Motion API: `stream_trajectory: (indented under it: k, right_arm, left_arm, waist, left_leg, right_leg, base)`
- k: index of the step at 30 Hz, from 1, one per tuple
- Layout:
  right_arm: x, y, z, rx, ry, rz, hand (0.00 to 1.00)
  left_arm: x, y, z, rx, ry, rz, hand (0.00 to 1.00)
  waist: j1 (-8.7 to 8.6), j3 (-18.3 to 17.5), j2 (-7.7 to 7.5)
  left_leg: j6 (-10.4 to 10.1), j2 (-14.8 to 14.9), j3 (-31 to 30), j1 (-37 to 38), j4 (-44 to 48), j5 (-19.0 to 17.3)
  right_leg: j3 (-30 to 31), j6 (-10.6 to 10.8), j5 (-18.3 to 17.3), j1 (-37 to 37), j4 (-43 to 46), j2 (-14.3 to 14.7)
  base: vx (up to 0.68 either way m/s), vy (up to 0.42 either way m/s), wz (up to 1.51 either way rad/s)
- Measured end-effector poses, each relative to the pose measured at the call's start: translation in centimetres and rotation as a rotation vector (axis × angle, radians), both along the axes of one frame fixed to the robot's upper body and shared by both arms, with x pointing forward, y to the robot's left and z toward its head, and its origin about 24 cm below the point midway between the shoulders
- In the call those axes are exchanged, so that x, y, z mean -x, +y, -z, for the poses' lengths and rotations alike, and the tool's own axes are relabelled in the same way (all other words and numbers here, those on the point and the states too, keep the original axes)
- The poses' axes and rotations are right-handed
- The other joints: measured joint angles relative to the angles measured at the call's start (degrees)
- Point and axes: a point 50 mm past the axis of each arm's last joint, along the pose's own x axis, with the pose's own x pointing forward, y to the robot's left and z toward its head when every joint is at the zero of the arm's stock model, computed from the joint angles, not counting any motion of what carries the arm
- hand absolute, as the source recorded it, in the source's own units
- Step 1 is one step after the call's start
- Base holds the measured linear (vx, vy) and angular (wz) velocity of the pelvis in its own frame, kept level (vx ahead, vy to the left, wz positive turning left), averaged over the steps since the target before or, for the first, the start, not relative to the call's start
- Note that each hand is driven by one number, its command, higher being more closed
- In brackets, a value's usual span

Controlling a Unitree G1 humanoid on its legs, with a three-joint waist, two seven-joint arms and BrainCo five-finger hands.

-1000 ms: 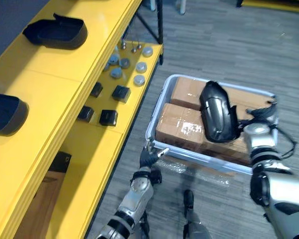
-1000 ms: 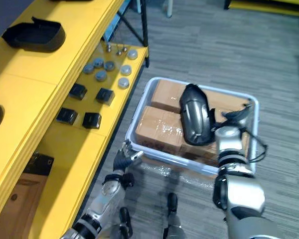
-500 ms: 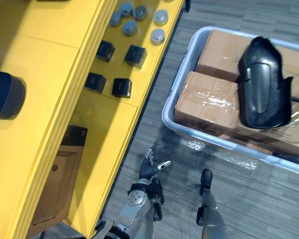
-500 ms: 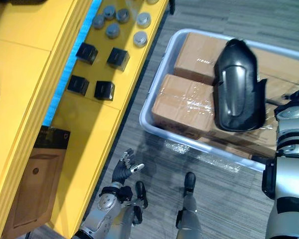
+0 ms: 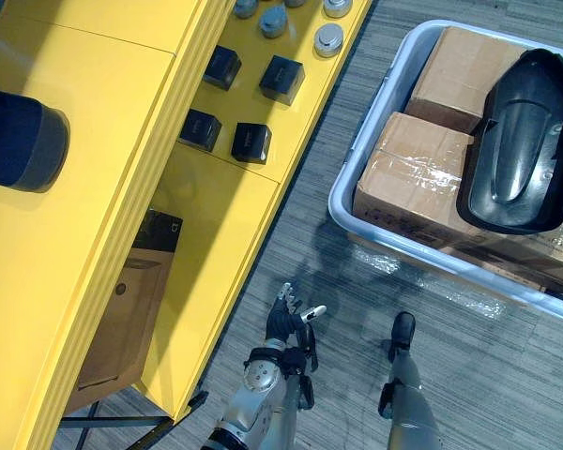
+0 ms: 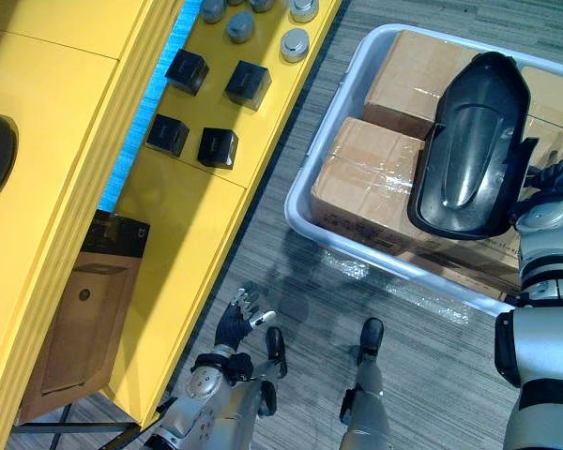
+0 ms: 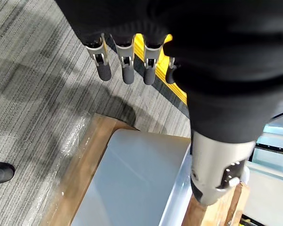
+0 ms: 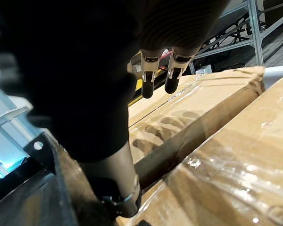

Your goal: Walk over and take plastic housings, then place them on the shelf

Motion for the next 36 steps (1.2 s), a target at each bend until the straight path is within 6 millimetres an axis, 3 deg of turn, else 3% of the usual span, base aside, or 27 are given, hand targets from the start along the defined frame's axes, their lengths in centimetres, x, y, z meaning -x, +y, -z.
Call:
stream_trajectory:
  k: [5,8,13,19,26,31,32,36]
  right_arm:
    - [-0.1,0.4,-0.6,0.018,-0.044,-0.011,0.00]
    - [-0.3,1.6,-2.3,0.050,-0.144,-0.037,0.00]
    - [-1.2,4.3,-3.3,0.046,-0.285,-0.093,0.00]
    - [-2.3,5.4,-2.1,0.010,-0.261,-0.129,0.00]
    - [-2.7,4.4,1.0,-0.097,-0.143,-0.103,0.00]
    - [-2.8,4.0,1.4,-0.172,-0.117,-0.113,0.00]
    - [-2.9,3.9,1.6,-0.180,-0.106,-0.112,1.00]
    - [-3.1,4.4,-0.2,-0.136,-0.108,-0.128,1.00]
  left_arm:
    - [0.0,0.0,0.0,-0.005,-0.001,-0.002,0.00]
    - [0.0,0.1,0.0,-0.004,-0.002,-0.005,0.00]
    - [0.1,0.3,0.0,-0.001,-0.002,-0.017,0.00]
    - [0.4,0.4,0.1,0.006,-0.002,-0.020,0.00]
    - [1.3,0.9,1.3,-0.005,0.040,-0.028,0.00]
    - [1.2,1.0,1.2,-0.002,0.039,-0.045,0.00]
    - [1.1,1.0,1.1,0.000,0.038,-0.047,0.00]
    - [0.8,1.2,0.9,0.023,0.038,-0.075,0.00]
  waist:
    - [-0.12,0.1,-0.08]
    - [-0.67,0.1,-0.24]
    - [-1.53,0.4,-2.08]
    - [-1.34,0.2,-3.07]
    - [-0.75,0.2,-3.06]
    - [0.19,0.1,-3.00]
    - [0.33,0.1,-3.00]
    - [1.58,0.1,-2.99]
  left_leg:
    - [0.0,0.1,-0.4,1.4,-0.1,0.0]
    - [-0.1,0.2,-0.3,1.9,-0.1,0.0]
    - [-0.2,0.5,0.9,4.4,-1.1,-0.1]
    - [-0.4,1.0,1.0,4.4,-1.0,-0.2]
    - [-0.5,1.0,0.6,3.0,-0.8,-0.2]
    - [-0.5,1.0,1.3,-0.7,0.2,-0.3]
    - [-0.6,1.1,1.5,-1.1,0.4,-0.4]
    - [-0.3,2.0,4.4,-3.1,3.9,-2.5]
  right_leg:
    - [-0.5,-0.1,-0.1,1.6,-0.2,0.1]
    - [-0.4,-0.1,-0.1,2.0,-0.3,0.2]
    - [0.5,0.0,0.0,3.9,-1.3,0.6]
    - [0.7,0.0,0.1,3.9,-1.6,1.0]
    - [0.3,0.2,0.1,3.0,-2.0,1.0]
    - [1.3,0.8,0.9,-0.6,-2.1,1.0]
    - [1.6,0.9,1.1,-0.9,-2.2,1.1]
    - [6.1,2.2,3.3,-3.1,-2.8,1.7]
  base:
    - [0.06,-0.002,0.03]
    - [0.08,0.000,-0.03]
    - [0.08,0.004,-0.11]
    - [0.08,0.010,-0.02]
    - [0.06,0.026,0.03]
    - [0.05,0.024,-0.05]
    - [0.06,0.028,-0.12]
    - [0.03,0.030,-0.37]
